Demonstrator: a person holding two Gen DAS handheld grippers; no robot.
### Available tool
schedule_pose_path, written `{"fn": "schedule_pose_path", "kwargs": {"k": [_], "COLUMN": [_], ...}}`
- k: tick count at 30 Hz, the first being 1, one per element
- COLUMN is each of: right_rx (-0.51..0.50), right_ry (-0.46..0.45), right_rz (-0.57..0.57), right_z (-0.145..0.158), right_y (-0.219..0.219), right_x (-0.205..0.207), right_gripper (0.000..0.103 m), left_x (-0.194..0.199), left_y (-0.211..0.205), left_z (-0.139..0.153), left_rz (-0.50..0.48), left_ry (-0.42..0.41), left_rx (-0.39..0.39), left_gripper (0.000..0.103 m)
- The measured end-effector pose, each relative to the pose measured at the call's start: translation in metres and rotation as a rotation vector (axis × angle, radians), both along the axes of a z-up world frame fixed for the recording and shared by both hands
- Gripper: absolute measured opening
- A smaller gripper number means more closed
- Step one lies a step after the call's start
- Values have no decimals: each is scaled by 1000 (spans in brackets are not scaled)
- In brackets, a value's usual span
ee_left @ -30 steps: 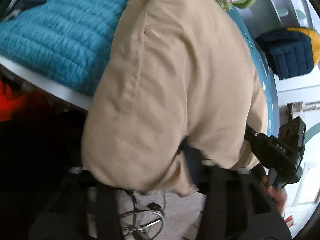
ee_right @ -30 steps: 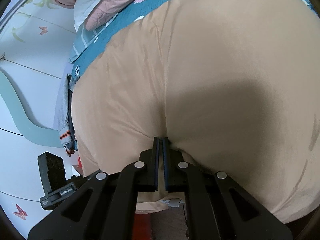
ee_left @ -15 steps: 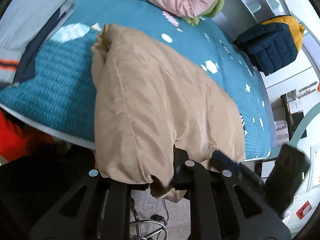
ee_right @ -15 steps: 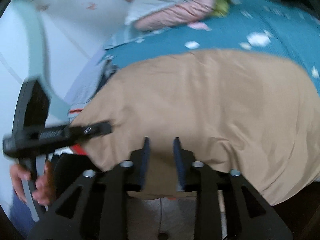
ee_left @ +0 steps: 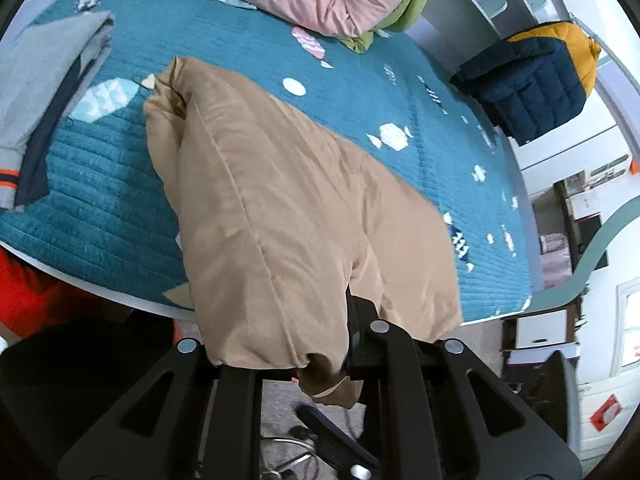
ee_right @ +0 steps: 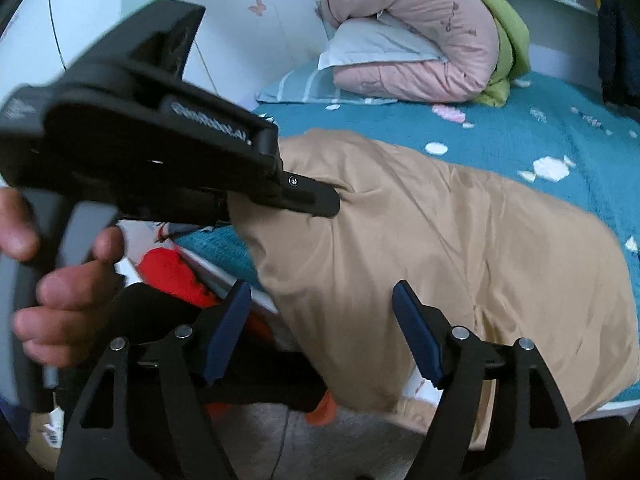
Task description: Fold large clothes
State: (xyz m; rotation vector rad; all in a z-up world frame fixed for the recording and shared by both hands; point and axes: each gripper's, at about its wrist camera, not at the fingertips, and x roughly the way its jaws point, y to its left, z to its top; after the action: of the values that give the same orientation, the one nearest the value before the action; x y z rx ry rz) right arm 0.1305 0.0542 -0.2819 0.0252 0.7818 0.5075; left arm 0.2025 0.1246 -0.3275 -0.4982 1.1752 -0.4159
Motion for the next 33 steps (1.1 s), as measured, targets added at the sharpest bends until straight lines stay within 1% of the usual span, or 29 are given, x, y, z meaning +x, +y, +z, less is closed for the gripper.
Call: {"fn": "schedule_pose_path", "kwargs": {"k": [2, 6, 10, 12, 13, 14, 15, 16, 17, 18, 19, 20, 22, 23, 24, 25, 26, 27, 28, 29, 30, 31, 32, 33], "right_rx": [-13, -58, -80, -89, -98, -111, -100, -91, -92, -85, -54, -19, 35, 88, 161, 219, 296, 374, 428, 473, 531, 569, 633, 689], "right_ry": [-38, -115, -139, -153, -157, -157, -146, -137, -129, -114, -87, -66, -47, -22, 10, 32, 65, 90, 104, 116, 128, 134, 150, 167], "right_rz": [0, 4, -15, -29, -36, -52, -55, -55, -55, -51, -50, -57, -72, -85, -100, -113, -135, -155, -171, -190, -215, -235, -263, -293], "right_z": [0, -2, -12, -16, -16, -18, -19, -20, -21, -21, -21, -21, -16, -15, -14, -15, -15, -16, -13, -13, -13, -12, -16, -20], "right_y": [5, 22, 30, 32, 32, 32, 30, 28, 28, 26, 22, 16, 7, -2, -14, -23, -35, -48, -58, -67, -80, -89, -104, -119], "right_x": [-1, 2, 11, 15, 16, 18, 20, 22, 25, 27, 31, 33, 30, 33, 35, 37, 38, 39, 39, 37, 35, 35, 33, 31], "right_gripper": [70, 71, 71, 69, 64, 49, 42, 39, 30, 25, 23, 21, 20, 20, 19, 19, 19, 19, 19, 19, 19, 19, 19, 19], "left_x": [1, 3, 5, 7, 8, 9, 9, 10, 11, 11, 11, 10, 8, 7, 4, 0, -5, -9, -12, -14, -16, -19, -22, -24], "left_y": [1, 1, 0, 0, 0, 1, 2, 2, 3, 4, 6, 8, 12, 14, 17, 20, 24, 26, 27, 25, 23, 21, 22, 24], "left_z": [0, 3, 3, 2, 2, 2, 3, 2, 2, 1, 1, 2, 6, 10, 16, 24, 33, 39, 45, 47, 48, 49, 48, 45], "left_rz": [-2, -7, -16, -14, -13, -7, -3, -1, 4, 10, 17, 23, 22, 19, 15, 8, 8, 8, 3, -3, 1, 37, 73, 84], "left_ry": [11, 22, 26, 35, 39, 40, 43, 45, 51, 56, 56, 52, 38, 24, -5, -51, -107, -142, -173, -194, -208, -230, -264, -272], "left_rx": [-21, -31, -43, -62, -69, -68, -70, -80, -95, -108, -126, -162, -226, -263, -300, -332, -369, -393, -414, -410, -378, -309, -267, -311], "left_gripper": [14, 14, 14, 14, 14, 14, 15, 15, 15, 18, 20, 23, 27, 32, 36, 39, 54, 67, 68, 68, 69, 70, 70, 70]}}
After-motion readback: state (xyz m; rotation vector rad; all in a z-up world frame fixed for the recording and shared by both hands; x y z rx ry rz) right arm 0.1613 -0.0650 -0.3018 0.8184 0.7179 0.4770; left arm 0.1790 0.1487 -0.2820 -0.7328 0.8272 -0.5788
